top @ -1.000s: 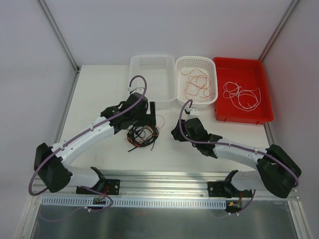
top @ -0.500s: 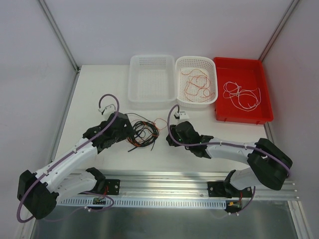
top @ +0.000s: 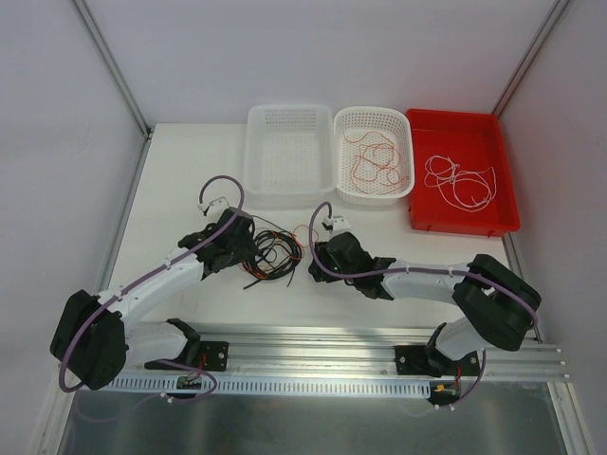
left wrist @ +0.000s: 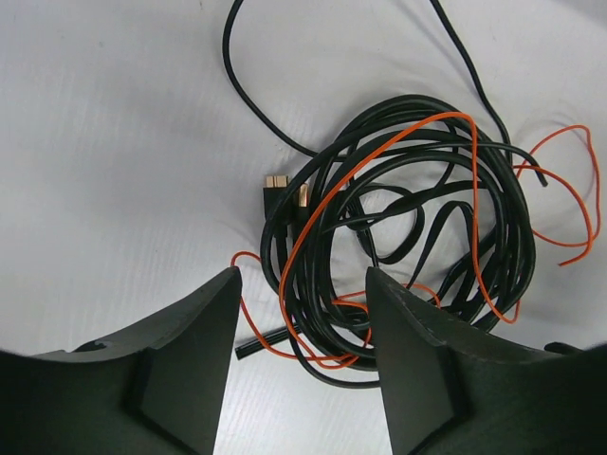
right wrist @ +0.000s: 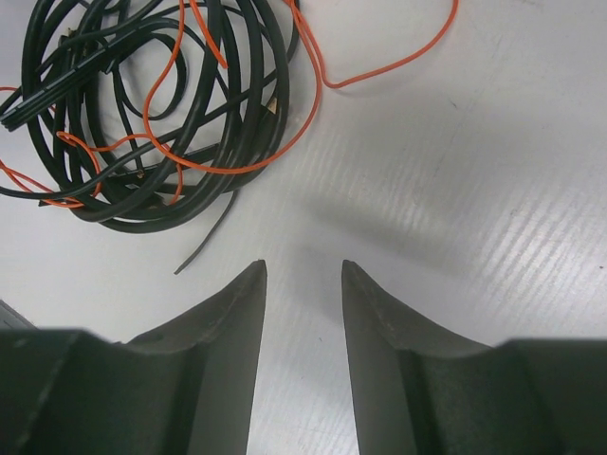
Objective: Untangle the cables
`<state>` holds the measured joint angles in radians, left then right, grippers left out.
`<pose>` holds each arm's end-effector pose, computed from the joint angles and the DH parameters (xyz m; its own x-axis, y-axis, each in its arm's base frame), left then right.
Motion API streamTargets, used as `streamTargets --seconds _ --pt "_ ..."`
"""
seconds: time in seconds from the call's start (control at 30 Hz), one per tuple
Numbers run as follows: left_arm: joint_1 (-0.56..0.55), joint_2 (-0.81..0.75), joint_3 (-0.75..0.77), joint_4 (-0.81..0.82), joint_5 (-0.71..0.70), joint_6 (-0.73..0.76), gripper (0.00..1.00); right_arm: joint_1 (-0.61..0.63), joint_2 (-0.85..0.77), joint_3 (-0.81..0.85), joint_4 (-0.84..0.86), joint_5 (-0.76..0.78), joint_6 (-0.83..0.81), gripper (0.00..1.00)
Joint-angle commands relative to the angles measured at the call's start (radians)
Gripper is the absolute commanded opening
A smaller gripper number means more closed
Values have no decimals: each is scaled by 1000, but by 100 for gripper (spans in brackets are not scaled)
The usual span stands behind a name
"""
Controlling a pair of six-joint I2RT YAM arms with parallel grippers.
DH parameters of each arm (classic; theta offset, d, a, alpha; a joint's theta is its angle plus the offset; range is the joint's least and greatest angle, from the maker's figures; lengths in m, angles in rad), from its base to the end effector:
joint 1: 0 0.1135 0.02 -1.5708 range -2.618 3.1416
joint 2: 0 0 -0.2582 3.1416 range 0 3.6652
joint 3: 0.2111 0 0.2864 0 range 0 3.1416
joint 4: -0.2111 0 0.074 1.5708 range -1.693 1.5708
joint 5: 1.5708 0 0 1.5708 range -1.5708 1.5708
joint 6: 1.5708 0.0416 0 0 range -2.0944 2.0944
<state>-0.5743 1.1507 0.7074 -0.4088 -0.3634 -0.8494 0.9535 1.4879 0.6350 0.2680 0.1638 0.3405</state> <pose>0.2328 -0.1330 0.1984 -0.6511 -0.4147 -0.6357 -0.2689 0.9093 -0.3177 0.1930 0.2602 0.1358 -0.5436 -0.1966 -0.8160 -0.5774 0.7932 0.1936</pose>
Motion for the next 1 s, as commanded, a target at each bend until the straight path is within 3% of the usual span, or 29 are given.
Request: streamTargets --seconds 0.0,0.2,0.3,0.4,0.43,0.73,0.97 --pt "8 32 7 54 6 12 54 5 20 45 68 -32 17 41" --pt "7 96 12 79 17 27 35 7 35 48 76 -40 22 43" --pt "8 119 1 84 15 15 32 7 38 48 79 -41 19 43" --pt "8 118 -3 82 18 22 14 7 40 48 82 -44 20 46" --pt "8 104 0 80 23 30 2 5 41 48 83 -44 20 47" --pt "5 -130 76 10 11 122 0 7 46 52 82 -43 23 79" --pt "-18 -220 425 -102 46 262 0 7 40 49 71 -15 26 86"
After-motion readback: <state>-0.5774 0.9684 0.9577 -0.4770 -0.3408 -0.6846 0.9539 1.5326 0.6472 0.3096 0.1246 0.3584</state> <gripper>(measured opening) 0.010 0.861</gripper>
